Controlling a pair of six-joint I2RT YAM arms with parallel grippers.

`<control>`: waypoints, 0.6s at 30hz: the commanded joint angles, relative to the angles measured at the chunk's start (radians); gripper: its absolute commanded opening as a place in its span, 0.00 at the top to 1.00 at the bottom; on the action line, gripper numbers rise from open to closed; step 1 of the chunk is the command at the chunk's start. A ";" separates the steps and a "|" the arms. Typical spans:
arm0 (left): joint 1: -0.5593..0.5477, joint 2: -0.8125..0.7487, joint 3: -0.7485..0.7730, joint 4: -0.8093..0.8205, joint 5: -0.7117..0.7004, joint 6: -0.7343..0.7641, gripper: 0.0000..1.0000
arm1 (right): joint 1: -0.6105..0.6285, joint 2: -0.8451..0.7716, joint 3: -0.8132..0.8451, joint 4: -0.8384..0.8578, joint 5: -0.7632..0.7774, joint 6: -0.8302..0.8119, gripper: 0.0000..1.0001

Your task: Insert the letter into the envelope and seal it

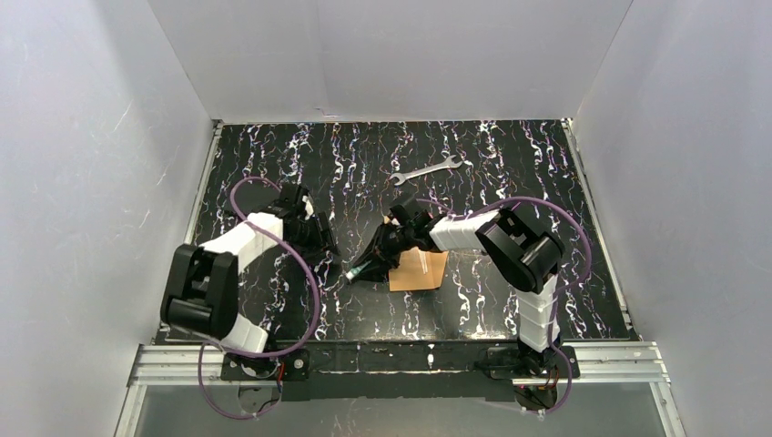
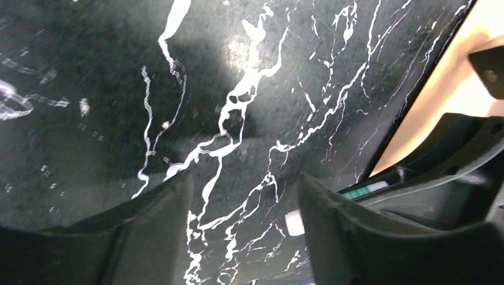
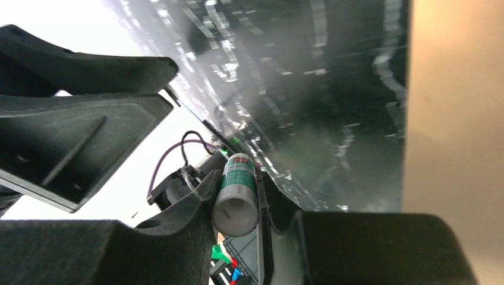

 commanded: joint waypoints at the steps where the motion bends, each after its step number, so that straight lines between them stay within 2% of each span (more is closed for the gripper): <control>1: 0.004 0.069 0.057 0.060 0.114 -0.002 0.45 | 0.001 0.023 0.021 -0.077 0.003 -0.035 0.71; 3: 0.005 0.087 0.057 0.077 0.141 -0.009 0.48 | 0.000 0.021 0.033 -0.110 0.014 -0.050 0.63; 6: 0.004 0.106 0.056 0.087 0.166 -0.009 0.49 | 0.000 0.015 0.057 -0.170 0.043 -0.072 0.52; 10: 0.003 0.143 0.067 0.098 0.199 -0.002 0.49 | 0.000 0.008 0.074 -0.210 0.062 -0.078 0.44; 13: 0.000 0.185 0.090 0.093 0.212 0.013 0.49 | 0.000 -0.015 0.087 -0.226 0.075 -0.103 0.43; 18: -0.002 0.225 0.125 0.076 0.221 0.031 0.52 | 0.001 -0.099 0.184 -0.360 0.146 -0.232 0.43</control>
